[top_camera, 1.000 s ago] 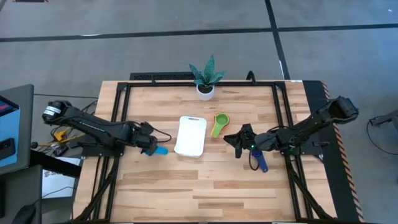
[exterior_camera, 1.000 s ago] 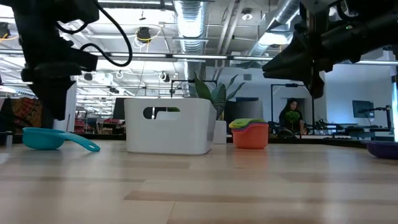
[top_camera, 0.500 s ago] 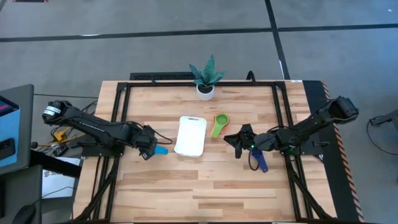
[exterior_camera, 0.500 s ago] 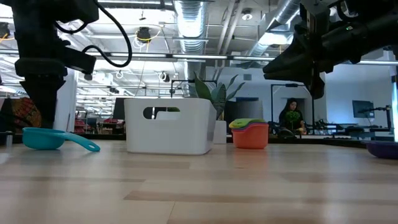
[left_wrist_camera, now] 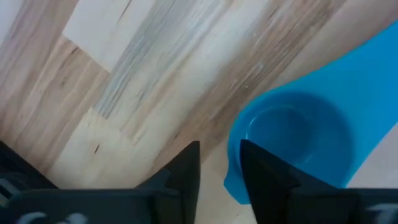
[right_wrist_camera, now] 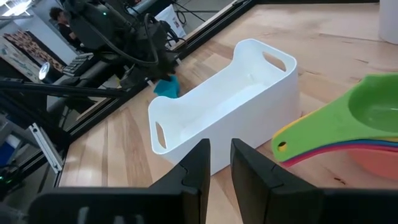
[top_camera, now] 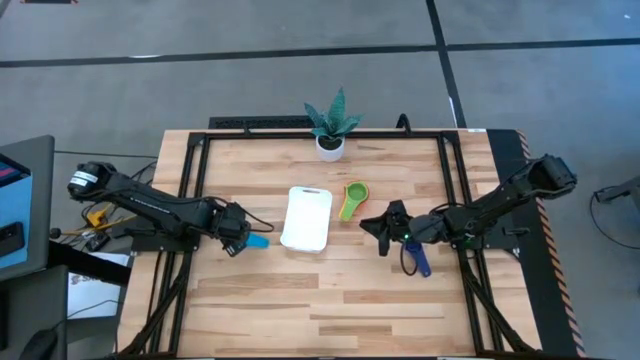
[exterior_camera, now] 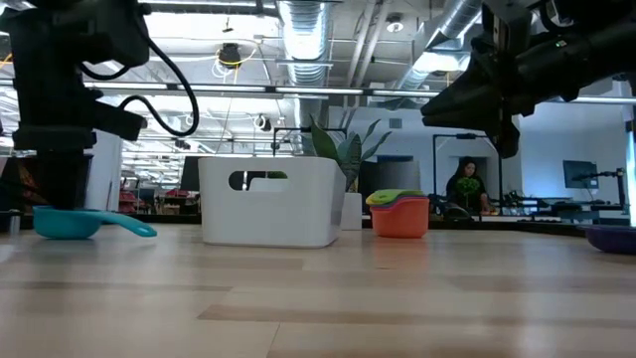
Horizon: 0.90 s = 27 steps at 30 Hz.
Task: Nest measuring cups in basket
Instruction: Stack the light blue measuring cup on top of the light green measuring cup
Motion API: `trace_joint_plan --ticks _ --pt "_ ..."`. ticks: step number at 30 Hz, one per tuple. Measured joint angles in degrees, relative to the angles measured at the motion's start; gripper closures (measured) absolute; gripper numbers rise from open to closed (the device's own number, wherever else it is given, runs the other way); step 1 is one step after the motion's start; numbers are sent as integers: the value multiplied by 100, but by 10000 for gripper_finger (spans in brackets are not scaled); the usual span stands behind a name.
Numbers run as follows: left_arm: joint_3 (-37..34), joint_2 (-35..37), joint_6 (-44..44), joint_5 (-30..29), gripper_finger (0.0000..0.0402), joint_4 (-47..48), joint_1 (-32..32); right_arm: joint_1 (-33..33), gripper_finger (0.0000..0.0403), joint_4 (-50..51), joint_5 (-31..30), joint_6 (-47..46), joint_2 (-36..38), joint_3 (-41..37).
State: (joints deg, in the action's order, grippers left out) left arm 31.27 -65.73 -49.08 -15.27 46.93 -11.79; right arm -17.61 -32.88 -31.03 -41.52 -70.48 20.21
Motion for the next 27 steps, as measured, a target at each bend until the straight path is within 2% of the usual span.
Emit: trace_joint_plan --ticks 4,6,12,20,27 --pt "-2 0 217 -2 372 -1 0 0 317 0 0 0 0 0" --pt "-2 0 331 -2 391 -25 0 0 317 -3 -9 -8 0 0" --pt "335 0 1160 275 398 -24 -124 0 317 -64 58 -44 0 0" --pt "1631 0 2792 365 400 -74 -731 -4 297 -715 565 87 -210 118" --pt "2263 -44 4063 -67 401 -1406 -710 2 257 -704 1124 430 -1137 1107"
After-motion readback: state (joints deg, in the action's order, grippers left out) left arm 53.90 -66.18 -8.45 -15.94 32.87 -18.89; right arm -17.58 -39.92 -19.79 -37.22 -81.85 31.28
